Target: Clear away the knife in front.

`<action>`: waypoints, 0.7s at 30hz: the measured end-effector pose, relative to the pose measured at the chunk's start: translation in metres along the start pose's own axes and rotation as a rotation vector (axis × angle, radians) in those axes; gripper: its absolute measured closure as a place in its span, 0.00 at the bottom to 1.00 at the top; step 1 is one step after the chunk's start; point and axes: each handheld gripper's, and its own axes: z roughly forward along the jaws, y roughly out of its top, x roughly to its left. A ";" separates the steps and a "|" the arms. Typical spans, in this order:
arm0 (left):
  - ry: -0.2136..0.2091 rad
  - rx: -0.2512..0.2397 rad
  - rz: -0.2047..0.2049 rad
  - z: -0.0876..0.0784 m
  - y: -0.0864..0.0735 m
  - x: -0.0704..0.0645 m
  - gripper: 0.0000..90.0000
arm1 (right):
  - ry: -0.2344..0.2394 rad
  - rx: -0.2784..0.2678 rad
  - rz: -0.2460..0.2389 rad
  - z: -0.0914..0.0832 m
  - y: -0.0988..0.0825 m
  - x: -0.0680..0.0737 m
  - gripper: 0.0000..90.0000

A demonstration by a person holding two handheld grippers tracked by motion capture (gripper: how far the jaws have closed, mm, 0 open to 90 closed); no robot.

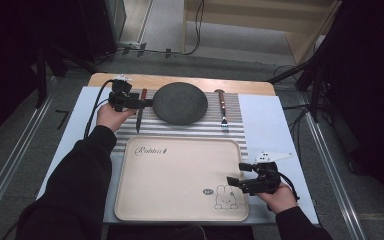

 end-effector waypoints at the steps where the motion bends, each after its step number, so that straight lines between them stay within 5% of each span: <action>1: 0.007 0.005 0.001 0.001 0.002 0.001 0.28 | 0.000 0.001 -0.001 0.000 0.000 0.000 0.18; 8: 0.033 0.015 0.011 0.009 0.013 0.008 0.28 | 0.001 -0.001 -0.002 0.000 0.000 0.000 0.18; 21: 0.077 0.026 -0.049 0.017 0.016 0.024 0.29 | 0.003 -0.001 -0.002 0.000 0.000 0.000 0.18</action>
